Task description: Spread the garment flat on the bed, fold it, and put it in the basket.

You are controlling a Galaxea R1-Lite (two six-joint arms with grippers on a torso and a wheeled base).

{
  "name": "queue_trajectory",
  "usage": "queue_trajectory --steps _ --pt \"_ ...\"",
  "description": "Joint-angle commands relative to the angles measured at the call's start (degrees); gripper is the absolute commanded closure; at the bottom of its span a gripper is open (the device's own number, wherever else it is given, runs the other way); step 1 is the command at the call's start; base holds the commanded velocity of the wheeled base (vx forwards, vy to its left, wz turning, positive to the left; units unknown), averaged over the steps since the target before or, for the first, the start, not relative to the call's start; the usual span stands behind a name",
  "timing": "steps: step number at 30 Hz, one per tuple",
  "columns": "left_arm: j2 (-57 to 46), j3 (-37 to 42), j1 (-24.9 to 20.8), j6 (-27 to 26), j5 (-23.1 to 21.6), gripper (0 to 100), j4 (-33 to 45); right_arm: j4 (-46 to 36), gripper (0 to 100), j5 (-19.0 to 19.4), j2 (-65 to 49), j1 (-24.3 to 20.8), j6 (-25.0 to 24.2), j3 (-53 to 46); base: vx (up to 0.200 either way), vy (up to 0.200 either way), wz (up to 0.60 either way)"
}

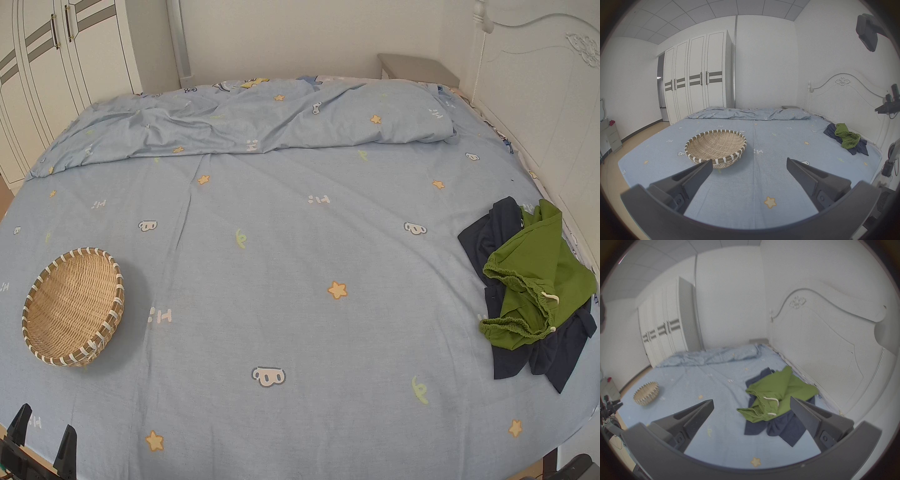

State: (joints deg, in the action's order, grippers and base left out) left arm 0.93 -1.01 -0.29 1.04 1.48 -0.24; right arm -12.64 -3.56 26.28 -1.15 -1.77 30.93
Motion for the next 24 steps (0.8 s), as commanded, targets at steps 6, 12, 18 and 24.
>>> queue_trajectory --steps 6,12,18,24 --pt "-0.9 0.9 0.0 0.0 0.0 0 0.0 5.0 0 -13.1 47.2 1.8 3.7 4.7 0.0 0.0 0.0" --pt "-0.9 0.9 0.0 0.0 0.0 0 0.0 20.8 0 -17.0 55.7 0.6 2.5 -2.5 0.0 0.0 0.0" --pt "-0.9 0.9 0.0 0.0 0.0 0 0.0 34.0 0 -21.1 63.0 1.3 2.7 -6.8 0.0 0.0 0.0" --pt "-0.9 0.9 0.0 0.0 0.0 0 0.0 34.7 0 -21.2 63.7 2.1 2.6 -6.3 0.0 0.0 0.0"
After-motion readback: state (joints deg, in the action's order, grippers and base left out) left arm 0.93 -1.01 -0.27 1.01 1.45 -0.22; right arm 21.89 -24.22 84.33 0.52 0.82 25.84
